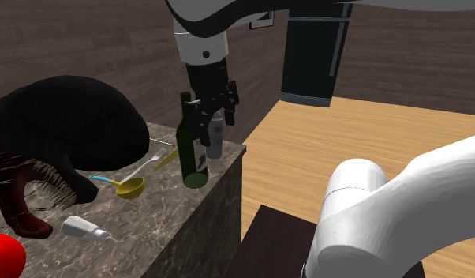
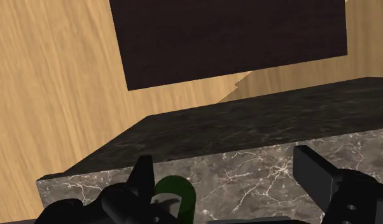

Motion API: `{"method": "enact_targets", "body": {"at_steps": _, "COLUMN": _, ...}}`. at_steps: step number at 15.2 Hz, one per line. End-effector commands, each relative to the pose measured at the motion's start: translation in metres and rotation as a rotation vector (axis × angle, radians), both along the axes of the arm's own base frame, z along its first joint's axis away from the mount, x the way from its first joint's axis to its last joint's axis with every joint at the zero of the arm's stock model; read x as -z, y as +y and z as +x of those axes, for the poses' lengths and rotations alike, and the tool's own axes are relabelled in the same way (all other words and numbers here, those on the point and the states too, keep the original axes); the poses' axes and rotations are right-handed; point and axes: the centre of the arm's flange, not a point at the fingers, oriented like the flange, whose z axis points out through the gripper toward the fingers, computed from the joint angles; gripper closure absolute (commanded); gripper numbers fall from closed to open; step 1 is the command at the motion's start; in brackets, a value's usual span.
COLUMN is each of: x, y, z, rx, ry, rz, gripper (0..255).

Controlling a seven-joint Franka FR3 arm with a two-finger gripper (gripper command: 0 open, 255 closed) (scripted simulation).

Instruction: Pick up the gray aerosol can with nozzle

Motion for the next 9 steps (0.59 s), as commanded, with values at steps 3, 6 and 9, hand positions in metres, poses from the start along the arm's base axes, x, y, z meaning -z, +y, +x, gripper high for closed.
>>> {"method": "enact_targets", "body": {"at_steps": 3, "x": 0.005, "y": -0.024, "z": 0.014, "rx": 0.012, "ry": -0.003, "rz": 0.009, "gripper": 0}}
{"method": "enact_targets", "body": {"at_steps": 6, "x": 0.012, "y": -0.059, "z": 0.034, "rx": 0.03, "ry": -0.007, "rz": 0.023, "gripper": 0}}
{"method": "enact_targets", "body": {"at_steps": 9, "x": 0.019, "y": -0.095, "z": 0.053, "rx": 0.048, "ry": -0.011, "rz": 0.037, "gripper": 0}}
